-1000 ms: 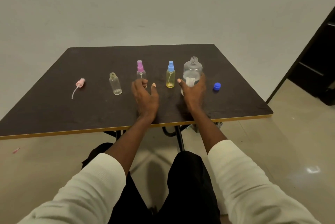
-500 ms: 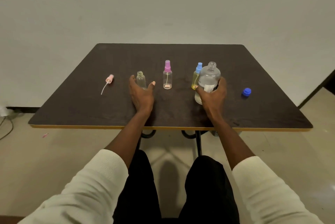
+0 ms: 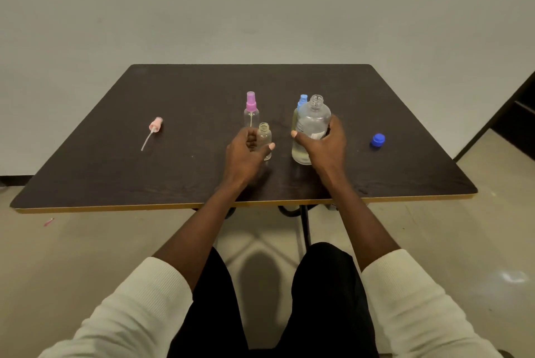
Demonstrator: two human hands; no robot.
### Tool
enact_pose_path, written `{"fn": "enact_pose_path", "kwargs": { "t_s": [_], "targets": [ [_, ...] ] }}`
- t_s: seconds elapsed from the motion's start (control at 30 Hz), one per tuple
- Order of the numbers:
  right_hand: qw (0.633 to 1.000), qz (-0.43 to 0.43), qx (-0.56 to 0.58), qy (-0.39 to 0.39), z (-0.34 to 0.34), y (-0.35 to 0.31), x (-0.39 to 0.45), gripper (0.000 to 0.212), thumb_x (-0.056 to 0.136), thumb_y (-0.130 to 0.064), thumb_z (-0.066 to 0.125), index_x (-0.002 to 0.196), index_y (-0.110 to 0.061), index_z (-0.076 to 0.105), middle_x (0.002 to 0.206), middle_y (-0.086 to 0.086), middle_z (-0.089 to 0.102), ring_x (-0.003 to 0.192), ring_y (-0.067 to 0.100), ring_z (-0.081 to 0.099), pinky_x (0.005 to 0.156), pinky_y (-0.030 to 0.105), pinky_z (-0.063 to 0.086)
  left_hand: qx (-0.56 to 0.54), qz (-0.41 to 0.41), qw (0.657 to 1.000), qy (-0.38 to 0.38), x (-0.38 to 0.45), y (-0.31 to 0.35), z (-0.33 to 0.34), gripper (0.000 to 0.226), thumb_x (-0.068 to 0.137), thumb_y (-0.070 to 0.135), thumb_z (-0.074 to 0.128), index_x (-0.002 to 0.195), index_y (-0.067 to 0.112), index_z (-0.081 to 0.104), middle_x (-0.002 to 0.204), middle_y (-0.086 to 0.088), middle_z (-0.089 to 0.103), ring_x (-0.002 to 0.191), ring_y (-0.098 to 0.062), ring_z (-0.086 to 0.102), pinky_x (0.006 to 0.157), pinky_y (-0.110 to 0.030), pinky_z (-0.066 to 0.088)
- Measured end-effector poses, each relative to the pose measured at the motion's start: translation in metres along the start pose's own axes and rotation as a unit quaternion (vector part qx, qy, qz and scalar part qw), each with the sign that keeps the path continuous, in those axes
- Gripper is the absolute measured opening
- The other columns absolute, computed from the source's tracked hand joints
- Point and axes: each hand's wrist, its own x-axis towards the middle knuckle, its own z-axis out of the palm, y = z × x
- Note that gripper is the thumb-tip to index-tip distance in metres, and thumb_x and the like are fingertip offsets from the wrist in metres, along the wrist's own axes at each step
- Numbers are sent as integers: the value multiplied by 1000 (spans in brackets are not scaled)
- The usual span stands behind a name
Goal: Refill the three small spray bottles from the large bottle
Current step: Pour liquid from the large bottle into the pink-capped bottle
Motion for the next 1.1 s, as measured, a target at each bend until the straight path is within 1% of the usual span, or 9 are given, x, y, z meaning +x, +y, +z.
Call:
{"fn": "enact_pose_path", "kwargs": {
  "t_s": [0.13,0.2,0.33,0.37,0.43,0.53,0.7,1.0,1.1],
  "targets": [
    [998,-24,-45,-42,-9,-11,0,68,65,-28,85,124,-23,52,118,-6,61,105,10,59,87,25,51,-7,19,999,-37,-8,5,17,32,84,20,79,106,25,57,96,12,65,91,-2,63,73,-6,49],
    [994,-39,-78,-67,-16,-15,1,69,65,-25,84,126,-21,53,118,-3,61,105,13,59,86,24,51,-2,31,999,-44,-8,3,18,32,84,24,80,108,24,59,99,9,67,94,-3,65,76,-10,51],
    [984,-59,-133,-105,-29,-27,5,64,64,-17,83,122,-21,55,113,-4,61,97,10,57,72,4,40,6,44,998,-46,-7,-3,15,35,83,26,80,112,20,62,105,3,70,97,-10,67,83,-23,57],
    [979,-68,-151,-116,-31,-29,6,63,64,-16,82,121,-20,55,113,-4,61,97,10,56,70,3,38,7,46,998,-48,-8,-4,15,35,83,26,80,112,20,62,105,3,70,98,-10,67,84,-25,57],
    [968,-80,-189,-142,-32,-31,7,67,66,-17,82,126,-17,53,120,0,58,102,11,53,73,7,37,7,49,998,-48,-7,-5,16,35,83,27,80,112,21,62,107,3,70,98,-11,68,85,-29,58],
    [955,-80,-227,-172,-30,-30,8,77,68,-19,81,136,-14,47,130,2,53,111,13,50,87,20,40,5,48,998,-50,-7,-5,16,36,83,27,80,113,21,62,107,3,71,98,-11,68,86,-30,58],
    [938,-102,-268,-196,-26,-30,7,73,67,-20,80,133,-18,48,126,3,55,110,18,53,91,35,47,-9,44,998,-45,-8,-6,15,34,82,24,81,111,22,63,101,4,72,93,-9,69,85,-32,59],
    [917,-111,-312,-224,-26,-33,8,79,71,-19,80,141,-15,43,133,7,51,119,23,50,100,38,44,-16,44,998,-47,-9,-7,12,36,82,25,81,113,21,64,100,5,73,91,-10,71,83,-37,60],
    [913,-111,-321,-226,-28,-34,9,80,71,-19,80,142,-15,43,136,7,50,121,23,49,99,35,42,-12,44,998,-45,-9,-8,12,37,81,26,81,114,23,65,99,6,73,89,-10,71,83,-39,60]
  ]
}}
